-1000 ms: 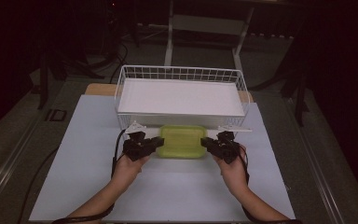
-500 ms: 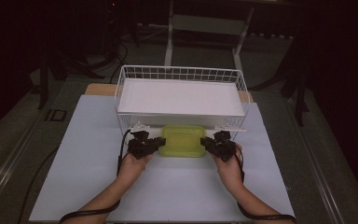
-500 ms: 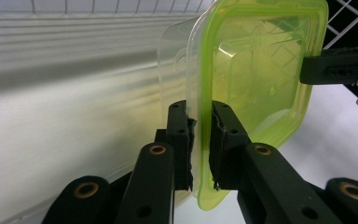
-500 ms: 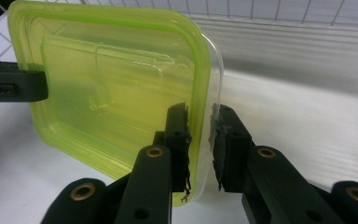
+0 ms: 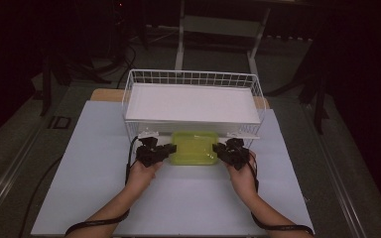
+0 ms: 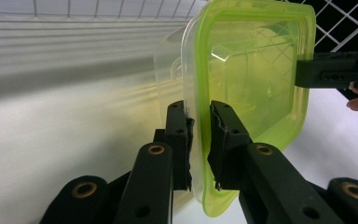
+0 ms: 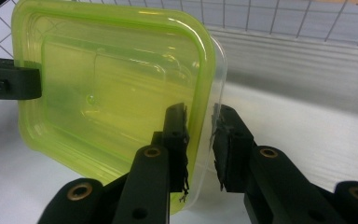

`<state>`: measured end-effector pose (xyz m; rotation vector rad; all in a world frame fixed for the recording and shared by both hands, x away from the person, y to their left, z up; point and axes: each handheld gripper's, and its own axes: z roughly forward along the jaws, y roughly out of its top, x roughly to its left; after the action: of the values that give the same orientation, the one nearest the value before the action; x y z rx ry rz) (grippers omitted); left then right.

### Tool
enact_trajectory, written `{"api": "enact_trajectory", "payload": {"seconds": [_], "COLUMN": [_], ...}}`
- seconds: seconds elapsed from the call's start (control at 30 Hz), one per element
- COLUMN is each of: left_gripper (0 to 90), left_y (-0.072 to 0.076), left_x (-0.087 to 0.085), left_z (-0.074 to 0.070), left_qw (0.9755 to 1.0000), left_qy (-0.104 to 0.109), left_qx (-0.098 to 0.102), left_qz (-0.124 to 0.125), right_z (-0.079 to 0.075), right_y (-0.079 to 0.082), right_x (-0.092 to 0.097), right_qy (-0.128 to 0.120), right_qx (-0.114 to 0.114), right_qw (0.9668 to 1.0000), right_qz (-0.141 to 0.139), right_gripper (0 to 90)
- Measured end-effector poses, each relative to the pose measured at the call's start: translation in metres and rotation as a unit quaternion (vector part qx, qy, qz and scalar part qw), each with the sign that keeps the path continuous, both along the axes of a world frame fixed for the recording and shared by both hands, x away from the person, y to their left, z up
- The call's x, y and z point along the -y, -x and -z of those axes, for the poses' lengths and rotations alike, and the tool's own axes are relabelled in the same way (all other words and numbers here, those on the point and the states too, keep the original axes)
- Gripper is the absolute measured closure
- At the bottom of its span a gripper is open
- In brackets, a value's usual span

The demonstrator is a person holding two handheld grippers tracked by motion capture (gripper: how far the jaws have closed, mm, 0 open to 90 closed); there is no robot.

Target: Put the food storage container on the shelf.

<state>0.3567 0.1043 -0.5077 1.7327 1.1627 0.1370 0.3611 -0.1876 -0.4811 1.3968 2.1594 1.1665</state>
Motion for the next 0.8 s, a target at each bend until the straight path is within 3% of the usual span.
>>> {"api": "enact_trajectory", "payload": {"seconds": [0.17,0.23,0.33,0.5,0.6,0.8], "left_gripper": [77.5,76.2,71.1,61.8,56.5,52.2], "left_y": [-0.002,-0.003,-0.004,-0.006,-0.011,-0.014], "left_x": [0.000,0.001,0.005,0.007,0.007,0.009], "left_z": [-0.001,-0.001,0.002,0.006,0.007,0.005], "left_qw": [1.0000,0.9999,0.9996,0.9993,0.9991,0.9986], "left_qy": [-0.002,-0.006,-0.021,-0.022,-0.014,-0.028], "left_qx": [0.001,0.003,0.010,0.021,0.014,0.029], "left_qz": [-0.004,-0.008,-0.015,-0.021,-0.036,-0.036], "right_z": [0.000,-0.001,0.004,0.007,0.009,0.011], "right_y": [-0.002,-0.003,-0.005,-0.007,-0.010,-0.015], "right_x": [-0.001,-0.002,-0.007,-0.008,-0.010,-0.011], "right_qy": [-0.001,0.012,0.031,0.038,0.060,0.057], "right_qx": [0.002,0.011,0.021,0.030,0.048,0.055], "right_qw": [1.0000,0.9999,0.9993,0.9988,0.9969,0.9965], "right_qz": [0.003,0.003,0.005,0.010,0.014,0.025], "right_gripper": [74.9,73.2,62.3,58.6,53.0,51.1]}}
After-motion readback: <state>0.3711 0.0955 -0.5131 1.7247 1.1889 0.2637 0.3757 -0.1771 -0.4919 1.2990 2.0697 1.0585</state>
